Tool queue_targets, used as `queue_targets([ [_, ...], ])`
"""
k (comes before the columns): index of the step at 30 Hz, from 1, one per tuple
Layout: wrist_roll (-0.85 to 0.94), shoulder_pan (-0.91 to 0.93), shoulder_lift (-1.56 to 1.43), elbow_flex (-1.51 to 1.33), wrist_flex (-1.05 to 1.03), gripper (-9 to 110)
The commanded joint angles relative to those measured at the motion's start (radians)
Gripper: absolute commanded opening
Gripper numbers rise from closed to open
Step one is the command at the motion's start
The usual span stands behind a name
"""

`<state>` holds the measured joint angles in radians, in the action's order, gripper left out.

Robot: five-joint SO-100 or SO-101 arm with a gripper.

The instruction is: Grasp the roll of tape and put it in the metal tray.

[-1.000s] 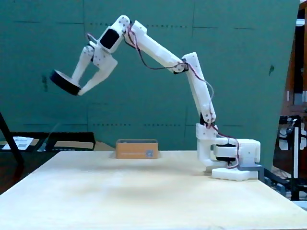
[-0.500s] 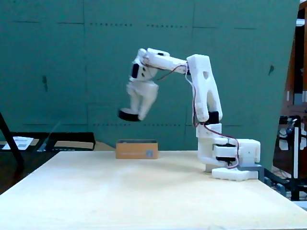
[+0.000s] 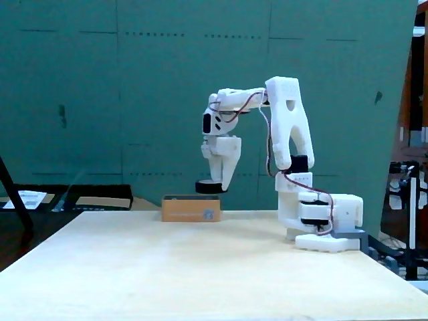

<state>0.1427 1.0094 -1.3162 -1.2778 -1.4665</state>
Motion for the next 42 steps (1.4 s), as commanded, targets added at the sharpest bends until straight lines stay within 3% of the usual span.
queue_targets([
  [1, -0.067, -0.055, -0.049, 0.043, 0.025, 0],
  [9, -0.08, -0.175, -0.048, 0.112, 0.008, 0],
  [42, -0.081, -0.051, 0.098, 0.216, 0.014, 1],
])
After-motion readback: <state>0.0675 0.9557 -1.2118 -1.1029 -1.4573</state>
